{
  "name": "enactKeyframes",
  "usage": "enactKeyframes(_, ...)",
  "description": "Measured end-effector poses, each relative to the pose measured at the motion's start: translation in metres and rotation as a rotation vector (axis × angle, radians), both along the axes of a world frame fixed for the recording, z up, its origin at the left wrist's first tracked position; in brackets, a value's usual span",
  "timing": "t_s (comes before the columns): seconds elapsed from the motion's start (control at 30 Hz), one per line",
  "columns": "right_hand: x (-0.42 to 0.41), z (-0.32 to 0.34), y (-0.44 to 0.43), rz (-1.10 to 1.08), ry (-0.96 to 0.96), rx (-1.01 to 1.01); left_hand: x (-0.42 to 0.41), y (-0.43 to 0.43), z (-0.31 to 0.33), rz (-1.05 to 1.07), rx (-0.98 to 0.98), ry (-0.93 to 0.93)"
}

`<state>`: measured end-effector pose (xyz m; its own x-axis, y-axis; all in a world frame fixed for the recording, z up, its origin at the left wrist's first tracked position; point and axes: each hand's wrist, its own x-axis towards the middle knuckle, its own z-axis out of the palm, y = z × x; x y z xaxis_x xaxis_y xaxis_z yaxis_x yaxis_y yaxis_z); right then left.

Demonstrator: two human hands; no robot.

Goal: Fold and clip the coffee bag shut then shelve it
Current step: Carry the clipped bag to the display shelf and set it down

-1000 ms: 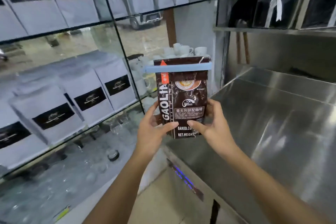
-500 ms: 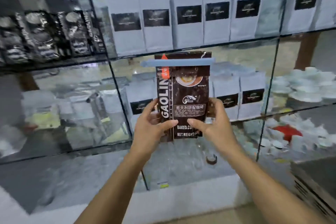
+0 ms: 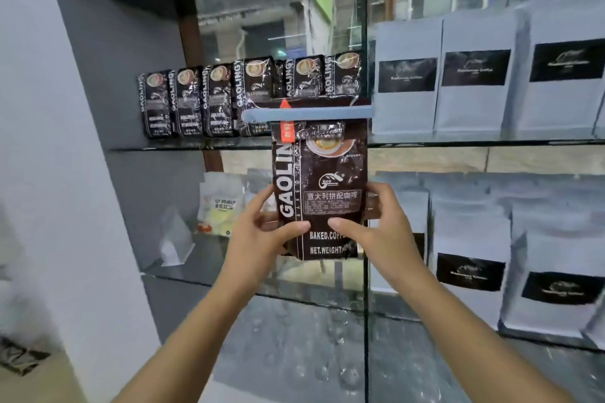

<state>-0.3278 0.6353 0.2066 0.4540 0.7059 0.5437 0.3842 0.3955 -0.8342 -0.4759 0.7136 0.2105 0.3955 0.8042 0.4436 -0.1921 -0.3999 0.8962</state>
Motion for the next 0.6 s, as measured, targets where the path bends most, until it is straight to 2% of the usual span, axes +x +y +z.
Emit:
enactKeyframes(0.37,0.057,0.082,0.137,0.016,-0.067,0.125,0.057,0.125,0.08,0.116,0.214,-0.028)
enactKeyframes(0.6,0.081,0.11,0.211,-0.018,-0.071,0.136,0.083,0.205,0.108,0.078,0.281,-0.018)
